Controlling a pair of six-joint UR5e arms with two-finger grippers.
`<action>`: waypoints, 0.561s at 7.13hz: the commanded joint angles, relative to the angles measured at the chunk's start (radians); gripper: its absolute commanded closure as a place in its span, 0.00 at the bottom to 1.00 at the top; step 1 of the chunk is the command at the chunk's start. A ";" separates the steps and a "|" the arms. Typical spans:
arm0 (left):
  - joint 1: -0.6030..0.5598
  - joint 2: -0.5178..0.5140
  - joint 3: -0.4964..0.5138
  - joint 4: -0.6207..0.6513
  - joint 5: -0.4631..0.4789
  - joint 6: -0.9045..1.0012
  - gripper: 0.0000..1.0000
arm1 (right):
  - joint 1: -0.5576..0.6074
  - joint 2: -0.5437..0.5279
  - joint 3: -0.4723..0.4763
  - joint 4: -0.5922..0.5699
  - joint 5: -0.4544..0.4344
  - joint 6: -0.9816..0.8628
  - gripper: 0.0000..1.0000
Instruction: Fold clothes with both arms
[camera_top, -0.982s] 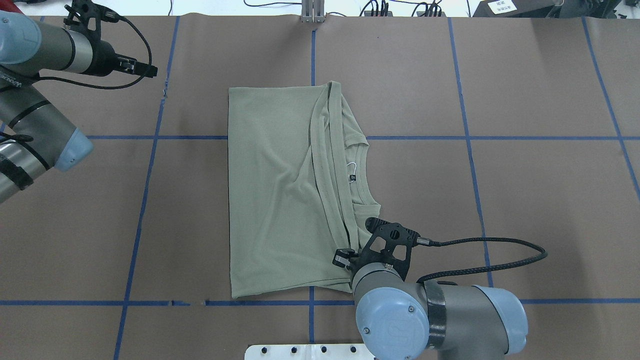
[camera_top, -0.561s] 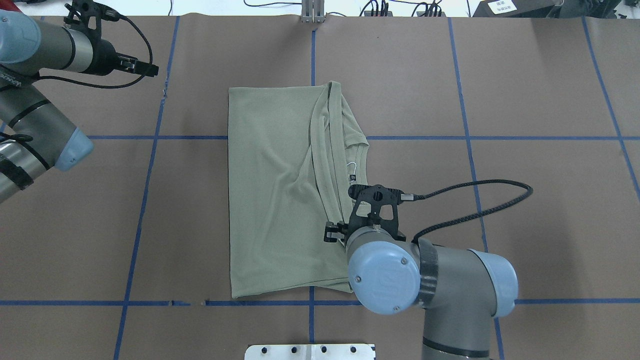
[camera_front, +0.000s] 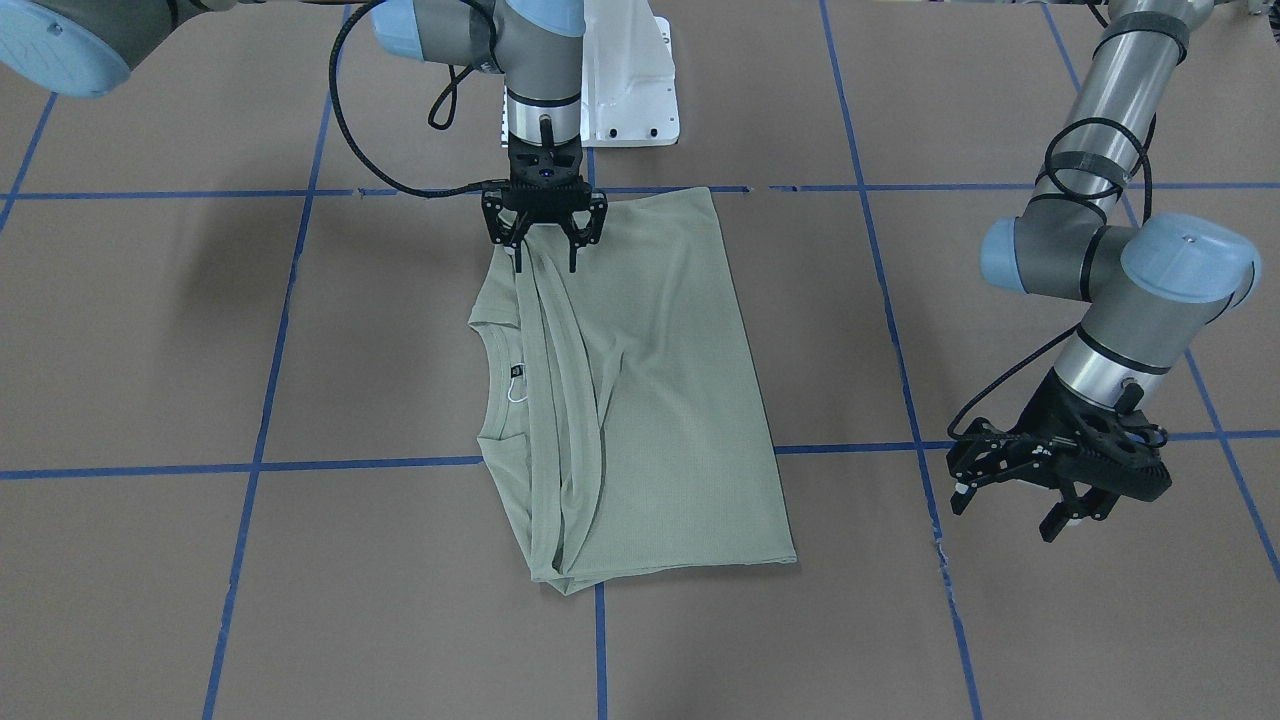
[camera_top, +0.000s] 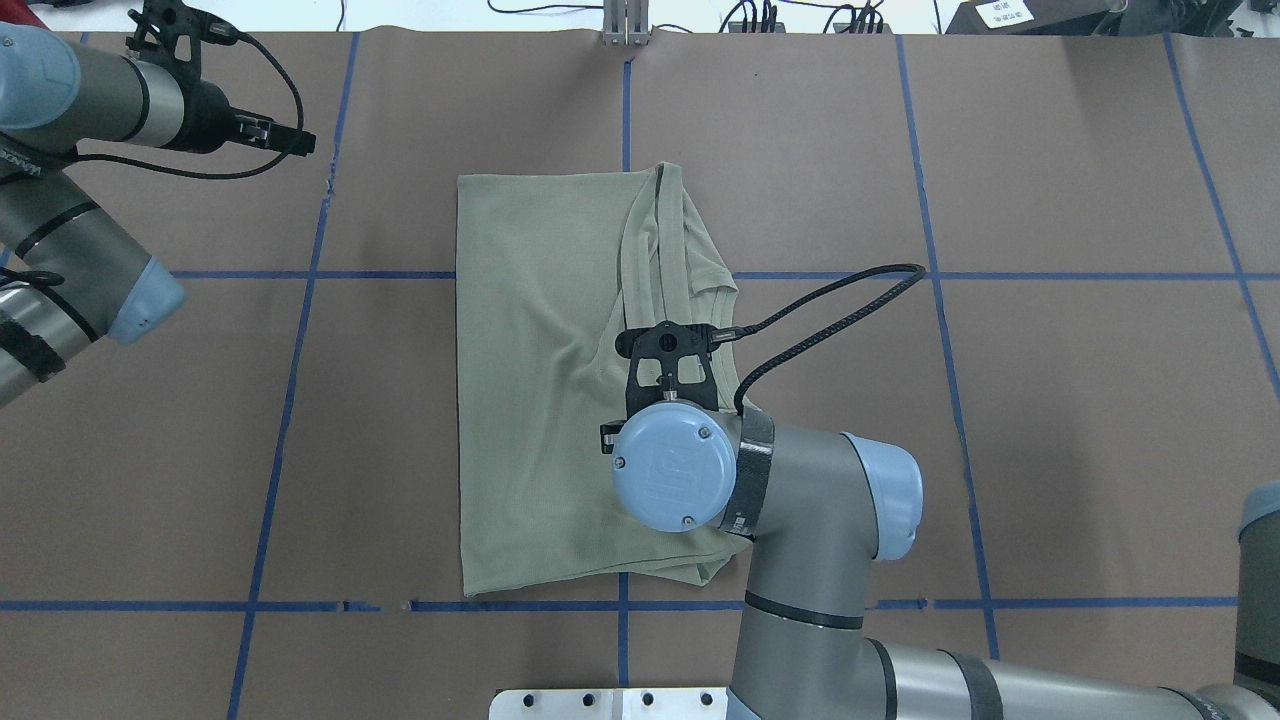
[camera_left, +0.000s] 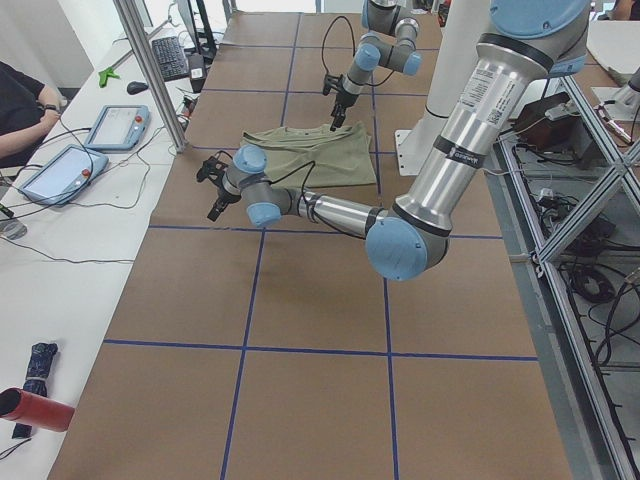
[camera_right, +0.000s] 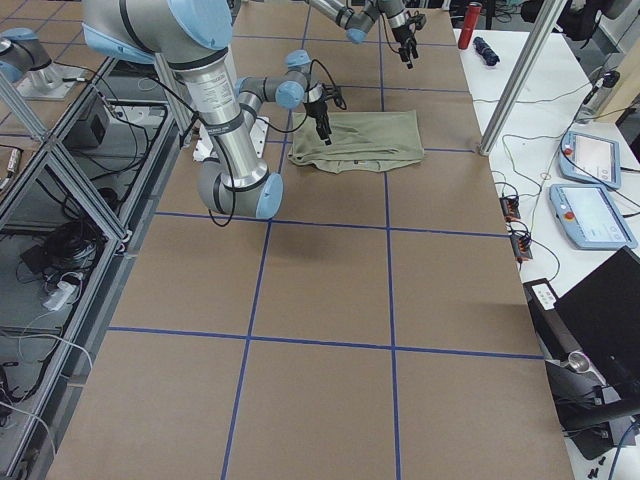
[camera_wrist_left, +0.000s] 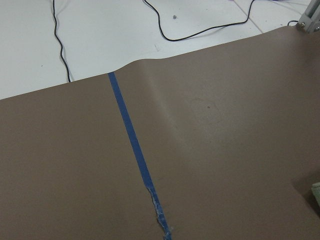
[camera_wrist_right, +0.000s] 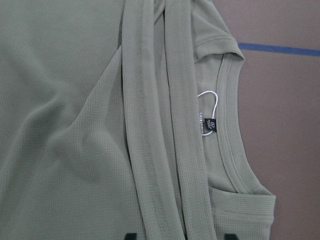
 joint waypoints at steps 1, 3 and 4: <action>0.001 0.001 0.000 0.000 0.000 0.000 0.00 | -0.005 0.001 -0.013 -0.002 0.064 -0.073 0.56; 0.002 0.001 0.004 0.000 0.000 0.000 0.00 | -0.027 -0.007 -0.016 -0.002 0.068 -0.090 0.56; 0.002 0.002 0.004 0.000 0.000 0.000 0.00 | -0.028 -0.009 -0.016 -0.002 0.069 -0.093 0.56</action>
